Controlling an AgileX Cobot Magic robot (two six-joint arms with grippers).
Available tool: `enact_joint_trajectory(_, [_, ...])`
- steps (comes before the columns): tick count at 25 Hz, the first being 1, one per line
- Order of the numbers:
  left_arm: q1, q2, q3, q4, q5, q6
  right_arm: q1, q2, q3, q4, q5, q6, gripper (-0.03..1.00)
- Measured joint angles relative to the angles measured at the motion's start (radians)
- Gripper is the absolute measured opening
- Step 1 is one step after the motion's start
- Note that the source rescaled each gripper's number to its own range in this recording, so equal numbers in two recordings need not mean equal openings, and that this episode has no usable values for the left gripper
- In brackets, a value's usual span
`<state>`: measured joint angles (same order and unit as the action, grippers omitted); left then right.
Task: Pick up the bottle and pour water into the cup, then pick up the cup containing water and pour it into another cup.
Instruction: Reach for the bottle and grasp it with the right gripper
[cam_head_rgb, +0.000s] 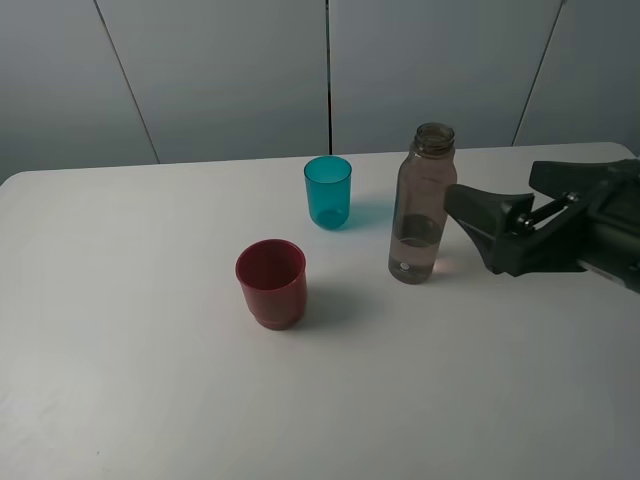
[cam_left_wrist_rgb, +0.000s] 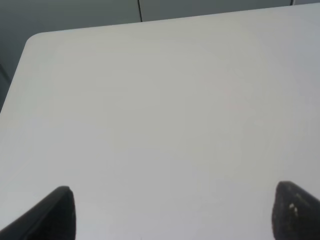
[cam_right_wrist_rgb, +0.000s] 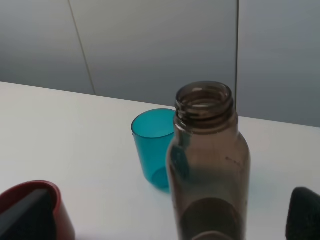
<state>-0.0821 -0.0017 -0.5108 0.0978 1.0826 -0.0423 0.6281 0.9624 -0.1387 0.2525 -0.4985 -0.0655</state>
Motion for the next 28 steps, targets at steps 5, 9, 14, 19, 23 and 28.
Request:
enact_joint_trajectory(5, [0.000, 0.000, 0.000, 0.000, 0.000, 0.000, 0.000, 0.163, 0.044, -0.007, -0.207, 0.000, 1.00])
enact_joint_trajectory(9, [0.000, 0.000, 0.000, 0.000, 0.000, 0.000, 0.004, 0.335, 0.027, -0.010, -0.250, 0.004, 1.00])
enact_joint_trajectory(14, [0.000, 0.000, 0.000, 0.000, 0.000, 0.000, 0.004, 0.527, -0.001, -0.014, -0.361, 0.004, 1.00])
enact_joint_trajectory(19, [0.000, 0.000, 0.000, 0.000, 0.000, 0.000, 0.006, 0.695, -0.022, -0.021, -0.590, 0.004, 1.00])
enact_joint_trajectory(23, [0.000, 0.000, 0.000, 0.000, 0.000, 0.000, 0.006, 0.820, -0.049, 0.001, -0.687, 0.029, 1.00])
enact_joint_trajectory(28, [0.000, 0.000, 0.000, 0.000, 0.000, -0.002, 0.006, 0.919, -0.117, 0.022, -0.696, 0.039, 1.00])
